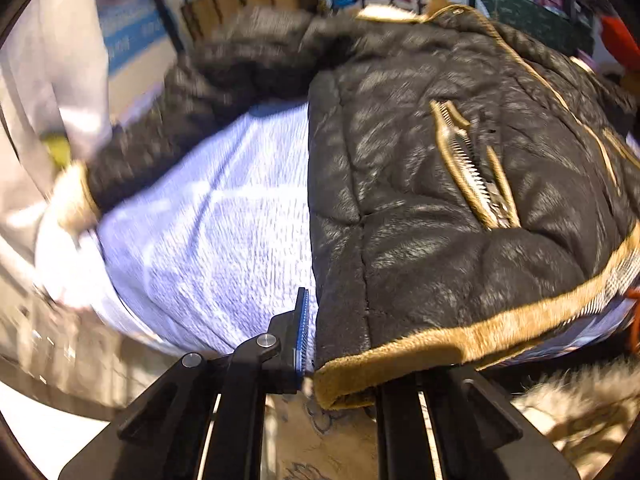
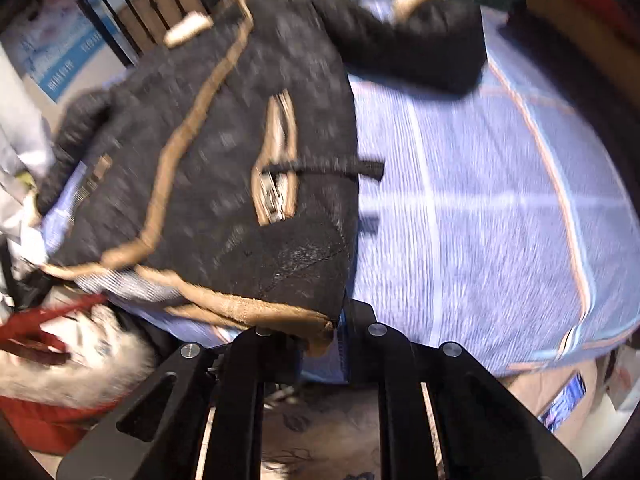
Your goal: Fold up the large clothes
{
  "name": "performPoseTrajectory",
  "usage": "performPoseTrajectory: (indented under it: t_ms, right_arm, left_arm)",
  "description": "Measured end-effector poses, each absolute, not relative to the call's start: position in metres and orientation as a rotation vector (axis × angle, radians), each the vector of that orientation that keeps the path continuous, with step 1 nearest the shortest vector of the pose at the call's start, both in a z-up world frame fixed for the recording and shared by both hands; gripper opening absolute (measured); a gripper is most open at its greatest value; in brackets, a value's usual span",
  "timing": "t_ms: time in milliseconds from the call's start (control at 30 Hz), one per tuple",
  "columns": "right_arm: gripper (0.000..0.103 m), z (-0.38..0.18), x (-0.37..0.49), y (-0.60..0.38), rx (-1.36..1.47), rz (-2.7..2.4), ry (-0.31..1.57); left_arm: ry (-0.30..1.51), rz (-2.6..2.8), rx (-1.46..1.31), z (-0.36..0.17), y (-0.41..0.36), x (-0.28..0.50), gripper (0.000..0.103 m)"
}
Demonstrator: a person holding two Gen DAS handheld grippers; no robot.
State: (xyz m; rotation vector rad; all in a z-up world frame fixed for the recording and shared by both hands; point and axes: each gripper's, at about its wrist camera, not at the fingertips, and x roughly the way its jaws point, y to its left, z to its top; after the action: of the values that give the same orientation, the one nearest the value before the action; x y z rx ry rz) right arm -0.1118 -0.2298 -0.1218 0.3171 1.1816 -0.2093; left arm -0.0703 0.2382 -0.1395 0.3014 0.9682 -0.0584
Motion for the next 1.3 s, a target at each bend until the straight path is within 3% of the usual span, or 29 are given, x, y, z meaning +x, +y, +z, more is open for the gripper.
performPoseTrajectory:
  t_ms: [33, 100, 133, 167, 233, 267, 467, 600, 733, 833, 900, 1100, 1200, 1300]
  right_arm:
    - [0.015, -0.124, -0.114, -0.232, 0.337, -0.209, 1.174]
    - [0.017, -0.115, -0.116, -0.242, 0.421, -0.203, 1.131]
    - [0.024, -0.110, -0.119, -0.248, 0.453, -0.197, 1.119]
    - [0.030, -0.103, -0.121, -0.253, 0.464, -0.202, 1.119]
    - [0.053, -0.088, -0.127, -0.260, 0.421, -0.240, 1.131]
    - [0.055, -0.080, -0.128, -0.262, 0.398, -0.248, 1.133]
    - [0.059, -0.056, -0.127, -0.272, 0.319, -0.245, 1.090]
    - [0.059, -0.057, -0.109, -0.267, 0.402, -0.194, 1.036]
    - [0.059, -0.060, -0.076, -0.249, 0.447, -0.112, 1.010]
    - [0.059, -0.065, -0.050, -0.228, 0.446, -0.050, 1.019]
    - [0.059, -0.067, -0.034, -0.213, 0.447, -0.003, 1.022]
    - [0.060, -0.064, -0.030, -0.183, 0.409, 0.045, 1.019]
    - [0.060, -0.077, -0.033, -0.184, 0.435, 0.021, 1.062]
    - [0.060, -0.091, -0.032, -0.186, 0.482, 0.014, 1.107]
  left_arm:
    - [0.962, -0.056, 0.336, -0.136, 0.236, -0.069, 0.018]
    - [0.924, -0.024, 0.369, -0.122, 0.242, -0.069, 0.048]
    - [0.886, -0.011, 0.371, -0.112, 0.249, -0.071, 0.069]
    - [0.856, -0.016, 0.359, -0.103, 0.257, -0.074, 0.077]
    - [0.844, -0.058, 0.320, -0.089, 0.272, -0.076, 0.081]
    - [0.851, -0.071, 0.314, -0.087, 0.273, -0.076, 0.081]
    - [0.910, -0.138, 0.487, -0.105, 0.252, -0.083, 0.081]
    - [1.060, -0.267, 0.429, -0.128, 0.259, -0.094, 0.082]
    - [1.050, -0.197, 0.195, -0.102, 0.293, -0.094, 0.083]
    - [1.001, -0.152, -0.034, -0.077, 0.331, -0.076, 0.096]
    - [0.987, -0.180, -0.120, -0.066, 0.345, -0.063, 0.096]
    - [1.064, -0.504, -0.059, -0.050, 0.339, -0.064, 0.095]
    - [1.052, -0.405, 0.012, -0.048, 0.358, -0.067, 0.095]
    - [0.984, -0.200, -0.144, -0.046, 0.401, -0.045, 0.095]
